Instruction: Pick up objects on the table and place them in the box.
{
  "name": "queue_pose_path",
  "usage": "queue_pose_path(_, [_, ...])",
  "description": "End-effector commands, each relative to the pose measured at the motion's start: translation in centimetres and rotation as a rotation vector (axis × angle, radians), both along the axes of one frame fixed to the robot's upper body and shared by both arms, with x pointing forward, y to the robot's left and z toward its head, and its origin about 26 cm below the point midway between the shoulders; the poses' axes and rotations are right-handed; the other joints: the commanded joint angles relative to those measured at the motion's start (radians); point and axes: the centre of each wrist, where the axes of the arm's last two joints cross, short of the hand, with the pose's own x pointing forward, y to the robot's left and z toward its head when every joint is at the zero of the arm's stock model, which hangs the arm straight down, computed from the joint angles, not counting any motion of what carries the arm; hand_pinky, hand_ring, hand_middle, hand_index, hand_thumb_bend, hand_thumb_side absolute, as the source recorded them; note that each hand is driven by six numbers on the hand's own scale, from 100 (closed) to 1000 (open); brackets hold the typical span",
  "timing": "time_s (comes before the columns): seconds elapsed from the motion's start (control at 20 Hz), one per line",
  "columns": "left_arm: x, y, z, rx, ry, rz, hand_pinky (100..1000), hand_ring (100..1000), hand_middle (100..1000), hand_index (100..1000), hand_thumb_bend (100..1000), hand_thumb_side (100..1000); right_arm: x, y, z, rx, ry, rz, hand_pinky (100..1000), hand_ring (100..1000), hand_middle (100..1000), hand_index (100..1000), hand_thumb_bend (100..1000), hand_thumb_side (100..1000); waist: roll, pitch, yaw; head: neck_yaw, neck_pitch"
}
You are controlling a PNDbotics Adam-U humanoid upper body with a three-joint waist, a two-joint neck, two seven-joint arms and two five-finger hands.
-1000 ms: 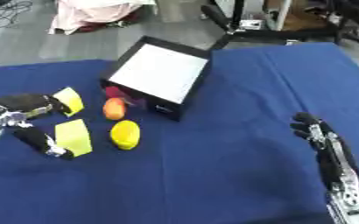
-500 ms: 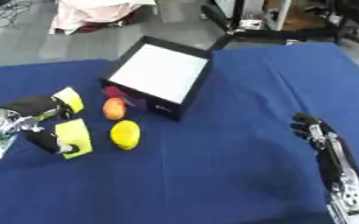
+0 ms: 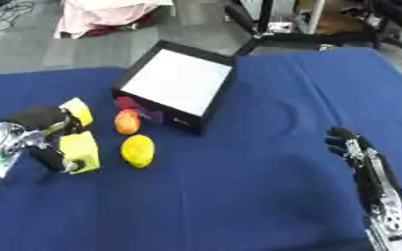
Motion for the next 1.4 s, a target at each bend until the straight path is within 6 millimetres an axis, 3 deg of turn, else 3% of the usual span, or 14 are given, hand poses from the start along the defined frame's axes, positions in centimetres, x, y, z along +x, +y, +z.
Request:
queue_pose_path(0.05, [0.0, 0.2, 4.8, -0.025, -0.114, -0.027, 559, 317, 269, 489, 306, 195, 0.2, -0.4, 0.7, -0.014, -0.021, 0.003, 835, 795, 766, 802, 100, 884, 0.008, -0.006, 0.001, -0.003, -0.002])
queue_pose_path(0.25, [1.1, -1.5, 9.2, -0.048, -0.208, -0.071, 586, 342, 293, 513, 323, 180, 0.1, -0.5, 0.5, -0.017, -0.014, 0.005, 835, 796, 766, 802, 100, 884, 0.008, -0.011, 0.0, -0.003, -0.002])
queue_pose_path(0.4, [3.7, -3.5, 10.6, -0.047, -0.235, -0.08, 595, 359, 312, 530, 335, 168, 0.1, -0.4, 0.4, -0.018, -0.01, 0.011, 835, 795, 766, 802, 100, 883, 0.007, -0.015, -0.004, -0.006, -0.002])
queue_pose_path(0.6, [8.2, -6.6, 9.8, -0.057, -0.238, -0.065, 605, 372, 324, 542, 400, 245, 0.1, -0.1, 0.3, -0.013, -0.006, 0.02, 835, 795, 766, 801, 100, 886, 0.003, -0.015, -0.018, -0.001, -0.002])
queue_pose_path(0.7, [10.1, -8.5, 8.7, -0.044, -0.271, -0.054, 619, 400, 340, 557, 475, 304, 0.2, 0.2, 0.4, -0.009, -0.008, 0.032, 835, 795, 766, 800, 100, 886, 0.0, -0.013, -0.032, 0.004, -0.002])
queue_pose_path(0.95, [11.9, -9.4, 6.2, 0.0, -0.323, -0.052, 620, 401, 341, 558, 478, 307, 0.3, 0.4, 0.5, -0.004, -0.01, 0.043, 835, 796, 766, 800, 100, 886, -0.003, -0.011, -0.042, 0.008, -0.002])
queue_pose_path(1.15, [12.9, -11.1, 5.4, -0.073, -0.351, 0.009, 721, 506, 467, 677, 535, 477, 0.5, 1.3, 0.7, 0.009, -0.014, 0.077, 836, 796, 766, 799, 100, 890, -0.015, 0.001, -0.077, 0.037, -0.002])
queue_pose_path(1.2, [13.1, -11.7, 4.9, -0.094, -0.35, 0.031, 746, 553, 510, 720, 592, 567, 0.6, 1.4, 0.7, 0.011, -0.014, 0.082, 836, 796, 766, 800, 100, 890, -0.015, 0.001, -0.079, 0.04, -0.002])
queue_pose_path(1.25, [13.2, -12.3, 4.4, -0.107, -0.354, 0.05, 746, 553, 510, 720, 592, 567, 0.6, 1.5, 0.7, 0.011, -0.013, 0.085, 836, 796, 766, 800, 100, 890, -0.016, 0.002, -0.08, 0.04, -0.002])
queue_pose_path(1.3, [13.2, -12.8, 3.8, -0.11, -0.358, 0.065, 779, 628, 585, 775, 685, 701, 0.6, 1.5, 0.7, 0.012, -0.014, 0.086, 836, 796, 766, 800, 100, 890, -0.016, 0.003, -0.081, 0.04, -0.002])
queue_pose_path(1.4, [13.1, -13.4, 2.7, -0.1, -0.372, 0.092, 811, 707, 679, 829, 756, 801, 0.6, 1.5, 0.8, 0.012, -0.016, 0.084, 836, 796, 766, 800, 100, 889, -0.016, 0.003, -0.083, 0.039, -0.002])
